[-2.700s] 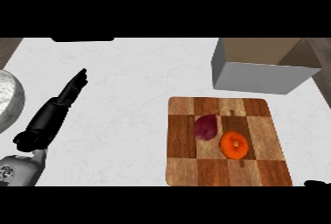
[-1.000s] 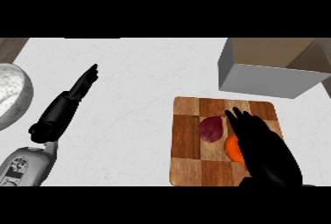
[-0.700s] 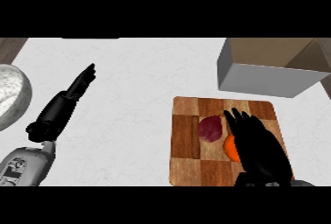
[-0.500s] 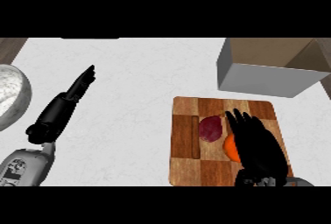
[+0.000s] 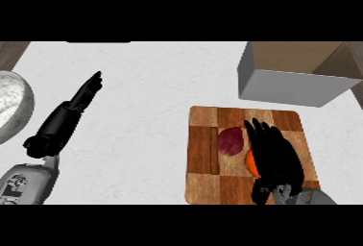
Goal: Pick the squash from the cutting board and place it in the cardboard box
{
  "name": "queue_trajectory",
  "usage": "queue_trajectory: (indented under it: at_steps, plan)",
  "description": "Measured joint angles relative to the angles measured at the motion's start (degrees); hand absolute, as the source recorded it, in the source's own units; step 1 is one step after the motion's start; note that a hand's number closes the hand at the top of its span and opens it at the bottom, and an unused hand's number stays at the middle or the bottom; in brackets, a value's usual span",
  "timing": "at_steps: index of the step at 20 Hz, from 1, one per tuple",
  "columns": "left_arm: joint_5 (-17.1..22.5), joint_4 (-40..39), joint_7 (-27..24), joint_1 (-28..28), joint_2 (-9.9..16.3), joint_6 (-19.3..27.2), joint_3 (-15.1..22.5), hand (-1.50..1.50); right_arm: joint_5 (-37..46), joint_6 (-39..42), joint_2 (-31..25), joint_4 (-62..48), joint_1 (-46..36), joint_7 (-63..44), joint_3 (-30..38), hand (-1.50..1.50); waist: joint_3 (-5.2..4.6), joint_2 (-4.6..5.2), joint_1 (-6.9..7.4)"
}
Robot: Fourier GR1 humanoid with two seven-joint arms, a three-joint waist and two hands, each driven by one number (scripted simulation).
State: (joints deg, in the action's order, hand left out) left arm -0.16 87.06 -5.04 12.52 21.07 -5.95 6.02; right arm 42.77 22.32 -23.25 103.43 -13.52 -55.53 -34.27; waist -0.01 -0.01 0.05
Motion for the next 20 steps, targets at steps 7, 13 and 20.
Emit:
queue_trajectory:
  at_steps: [7,13,20]
  plan:
    - [-1.96,0.56,0.16,-0.58,-1.34,-0.94,-0.88,0.00,5.03,0.22,2.07,-2.74,2.89,1.57,1.58,-1.50,0.01,-0.01,-0.06]
    - [-2.66,-0.25,0.61,0.93,-2.04,-2.54,-3.18,0.00,8.23,0.50,3.29,-4.69,5.06,3.96,4.11,-1.50,0.00,-0.02,-0.12]
    - [-4.47,0.64,0.02,-0.59,-3.94,-3.30,-3.57,0.00,11.04,-1.10,2.92,-8.02,6.45,12.03,4.89,1.50,0.00,-0.02,-0.04]
